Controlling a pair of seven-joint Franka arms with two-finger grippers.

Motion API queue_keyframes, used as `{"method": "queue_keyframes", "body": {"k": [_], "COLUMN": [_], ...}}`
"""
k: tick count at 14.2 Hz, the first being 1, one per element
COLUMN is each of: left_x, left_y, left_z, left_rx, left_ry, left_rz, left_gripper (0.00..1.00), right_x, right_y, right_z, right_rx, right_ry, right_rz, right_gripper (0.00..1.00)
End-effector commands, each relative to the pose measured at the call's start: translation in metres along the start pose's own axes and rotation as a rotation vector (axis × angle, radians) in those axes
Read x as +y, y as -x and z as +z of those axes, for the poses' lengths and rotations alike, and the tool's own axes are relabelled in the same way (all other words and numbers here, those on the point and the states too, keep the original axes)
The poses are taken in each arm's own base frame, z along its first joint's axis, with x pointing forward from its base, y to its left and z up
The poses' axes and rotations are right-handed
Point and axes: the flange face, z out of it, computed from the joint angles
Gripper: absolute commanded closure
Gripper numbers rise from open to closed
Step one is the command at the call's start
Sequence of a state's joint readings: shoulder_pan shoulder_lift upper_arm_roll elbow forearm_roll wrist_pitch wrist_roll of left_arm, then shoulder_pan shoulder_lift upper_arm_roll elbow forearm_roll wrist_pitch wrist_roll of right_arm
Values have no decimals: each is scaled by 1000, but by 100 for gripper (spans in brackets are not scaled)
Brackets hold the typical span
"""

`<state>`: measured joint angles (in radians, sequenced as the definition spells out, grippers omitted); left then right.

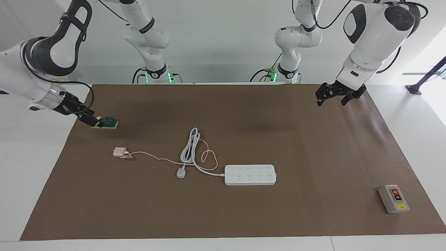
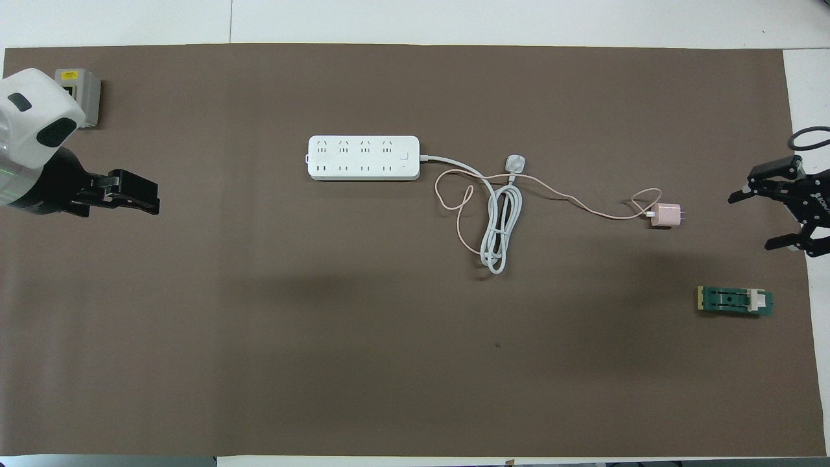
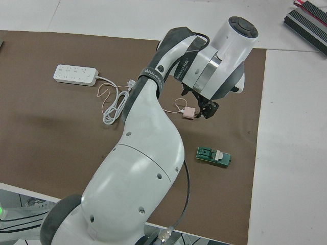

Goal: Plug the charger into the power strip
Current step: 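Grip the strip with the left gripper while the right gripper approaches the charger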

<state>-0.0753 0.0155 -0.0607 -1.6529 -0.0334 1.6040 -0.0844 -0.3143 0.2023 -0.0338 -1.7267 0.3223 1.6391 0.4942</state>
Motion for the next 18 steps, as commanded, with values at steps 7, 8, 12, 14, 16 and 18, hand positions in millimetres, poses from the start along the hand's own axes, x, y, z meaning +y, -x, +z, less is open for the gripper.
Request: {"method": "queue_keyframes", "body": {"k": [7, 8, 12, 14, 16, 18], "left_x": [23, 28, 45, 49, 57, 75], "left_y": [-16, -16, -17, -16, -18, -29], "left_z": [-2, -5, -18, -8, 1, 30], "left_rx": [19, 17, 11, -17, -52, -135], "left_ry": [218, 303, 568, 627, 718, 838], "left_rz": [5, -6, -40, -53, -69, -92], "left_gripper": [0, 0, 0, 0, 0, 0], "right_x": [34, 35, 38, 33, 34, 34], "right_y": [-80, -85, -95, -99, -101, -104], "right_z": [85, 95, 118, 128, 134, 139], "right_rx": [-254, -289, -385, -383, -381, -370], "right_ry": [-202, -226, -301, -303, -299, -296], "right_rz": [327, 346, 402, 409, 416, 421], "right_gripper": [0, 0, 0, 0, 0, 0]}}
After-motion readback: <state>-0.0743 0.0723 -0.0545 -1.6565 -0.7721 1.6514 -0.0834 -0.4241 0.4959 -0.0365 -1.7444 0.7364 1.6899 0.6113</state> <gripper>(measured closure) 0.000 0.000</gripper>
